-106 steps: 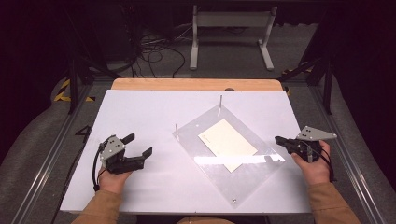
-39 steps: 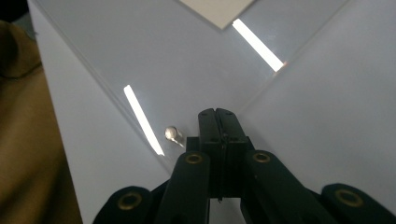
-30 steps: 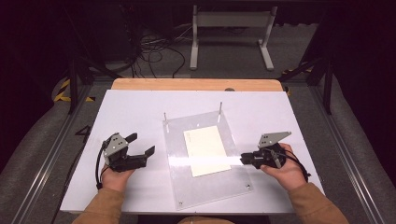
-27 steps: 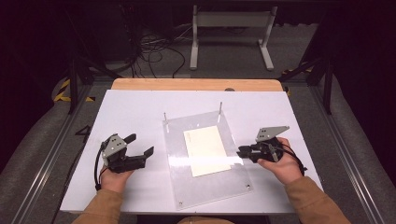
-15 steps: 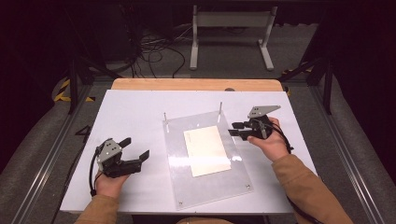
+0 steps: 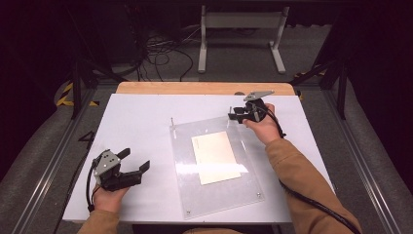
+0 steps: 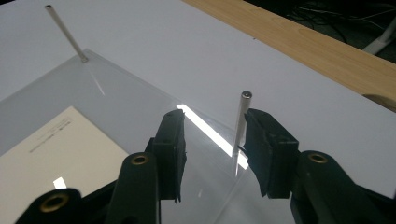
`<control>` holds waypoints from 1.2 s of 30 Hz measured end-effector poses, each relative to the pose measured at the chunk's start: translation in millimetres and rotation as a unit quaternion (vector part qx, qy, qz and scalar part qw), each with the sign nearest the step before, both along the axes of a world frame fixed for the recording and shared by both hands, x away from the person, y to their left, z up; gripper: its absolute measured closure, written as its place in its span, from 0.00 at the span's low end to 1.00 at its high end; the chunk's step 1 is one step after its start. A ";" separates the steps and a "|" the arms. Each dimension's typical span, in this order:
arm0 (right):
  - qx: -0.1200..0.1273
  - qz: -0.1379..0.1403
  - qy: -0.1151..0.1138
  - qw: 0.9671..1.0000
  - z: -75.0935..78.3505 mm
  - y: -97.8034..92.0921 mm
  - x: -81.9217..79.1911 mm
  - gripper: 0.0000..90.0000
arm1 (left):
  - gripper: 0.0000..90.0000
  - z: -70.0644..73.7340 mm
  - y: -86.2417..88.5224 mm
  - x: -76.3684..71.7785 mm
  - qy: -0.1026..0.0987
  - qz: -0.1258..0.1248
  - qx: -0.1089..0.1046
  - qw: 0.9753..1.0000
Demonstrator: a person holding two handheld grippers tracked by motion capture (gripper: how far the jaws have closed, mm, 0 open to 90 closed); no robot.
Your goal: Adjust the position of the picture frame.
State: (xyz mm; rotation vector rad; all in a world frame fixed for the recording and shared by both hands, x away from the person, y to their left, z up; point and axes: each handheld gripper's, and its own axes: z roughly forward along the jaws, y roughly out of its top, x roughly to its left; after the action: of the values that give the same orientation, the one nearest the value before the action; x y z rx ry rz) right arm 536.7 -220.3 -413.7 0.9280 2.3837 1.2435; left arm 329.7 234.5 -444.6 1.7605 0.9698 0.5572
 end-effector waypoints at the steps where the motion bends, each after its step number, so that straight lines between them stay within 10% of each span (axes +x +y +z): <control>1: -0.003 -0.005 -0.001 1.000 -2.0 1.2 3.2 0.65 | 0.14 -0.2 -0.1 0.0 0.000 0.000 0.000 1.000; 10: -0.027 -0.017 -0.014 0.999 -17.1 8.0 23.5 0.69 | 0.14 -1.4 0.0 0.6 0.002 -0.004 0.002 1.000; 14: -0.041 -0.002 -0.020 0.999 -17.6 13.1 26.2 0.93 | 0.14 -1.9 -0.6 0.7 0.004 -0.005 0.000 1.000; 36: -0.079 -0.041 0.007 0.996 6.1 -30.3 -14.4 0.94 | 0.14 -2.0 -19.2 14.4 0.007 -0.032 0.006 0.999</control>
State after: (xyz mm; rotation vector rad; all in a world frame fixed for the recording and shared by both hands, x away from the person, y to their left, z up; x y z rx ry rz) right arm 522.3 -250.6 -407.6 0.9779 2.3880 1.0062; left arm 344.1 215.3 -446.6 1.8023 0.9174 0.5121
